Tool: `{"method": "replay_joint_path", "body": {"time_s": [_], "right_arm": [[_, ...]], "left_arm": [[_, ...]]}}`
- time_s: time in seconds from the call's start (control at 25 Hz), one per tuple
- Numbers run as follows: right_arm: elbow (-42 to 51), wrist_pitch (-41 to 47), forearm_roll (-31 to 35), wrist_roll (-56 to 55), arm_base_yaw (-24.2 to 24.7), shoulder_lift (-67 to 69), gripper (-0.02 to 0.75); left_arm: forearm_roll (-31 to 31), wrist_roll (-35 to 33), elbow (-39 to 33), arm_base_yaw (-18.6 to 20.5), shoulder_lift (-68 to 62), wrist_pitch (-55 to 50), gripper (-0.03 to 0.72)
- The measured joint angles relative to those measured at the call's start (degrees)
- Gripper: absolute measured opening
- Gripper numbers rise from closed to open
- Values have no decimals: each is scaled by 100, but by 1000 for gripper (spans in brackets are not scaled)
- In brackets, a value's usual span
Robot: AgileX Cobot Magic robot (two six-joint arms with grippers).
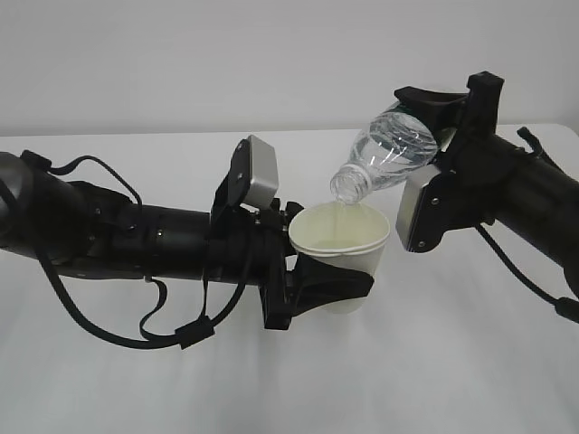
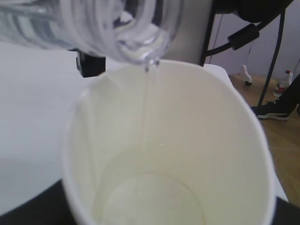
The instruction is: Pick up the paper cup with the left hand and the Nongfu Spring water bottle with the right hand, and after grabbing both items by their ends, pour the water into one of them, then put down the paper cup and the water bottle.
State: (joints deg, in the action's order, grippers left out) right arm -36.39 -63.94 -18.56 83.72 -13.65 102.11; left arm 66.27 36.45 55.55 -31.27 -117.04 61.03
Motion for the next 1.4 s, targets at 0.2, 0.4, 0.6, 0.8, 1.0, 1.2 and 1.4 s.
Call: {"method": "replay_joint_path", "body": {"time_s": [0.2, 0.4, 0.6, 0.8, 1.0, 1.2, 1.4], "right_arm": [[0, 0, 0, 0, 0, 0, 419], [0, 0, -10, 10, 0, 0, 419], [0, 0, -10, 10, 0, 0, 419], [0, 0, -10, 10, 0, 0, 419], [0, 0, -10, 10, 0, 0, 419], [0, 0, -10, 10, 0, 0, 419], [0, 0, -10, 12, 0, 0, 419]], "left_arm": [[0, 0, 0, 0, 0, 0, 445], [0, 0, 0, 0, 0, 0, 445], [0, 0, 0, 0, 0, 0, 444], [0, 0, 0, 0, 0, 0, 442], [0, 0, 0, 0, 0, 0, 434], [-5, 0, 0, 0, 0, 0, 432], [-5, 0, 0, 0, 0, 0, 430]]}}
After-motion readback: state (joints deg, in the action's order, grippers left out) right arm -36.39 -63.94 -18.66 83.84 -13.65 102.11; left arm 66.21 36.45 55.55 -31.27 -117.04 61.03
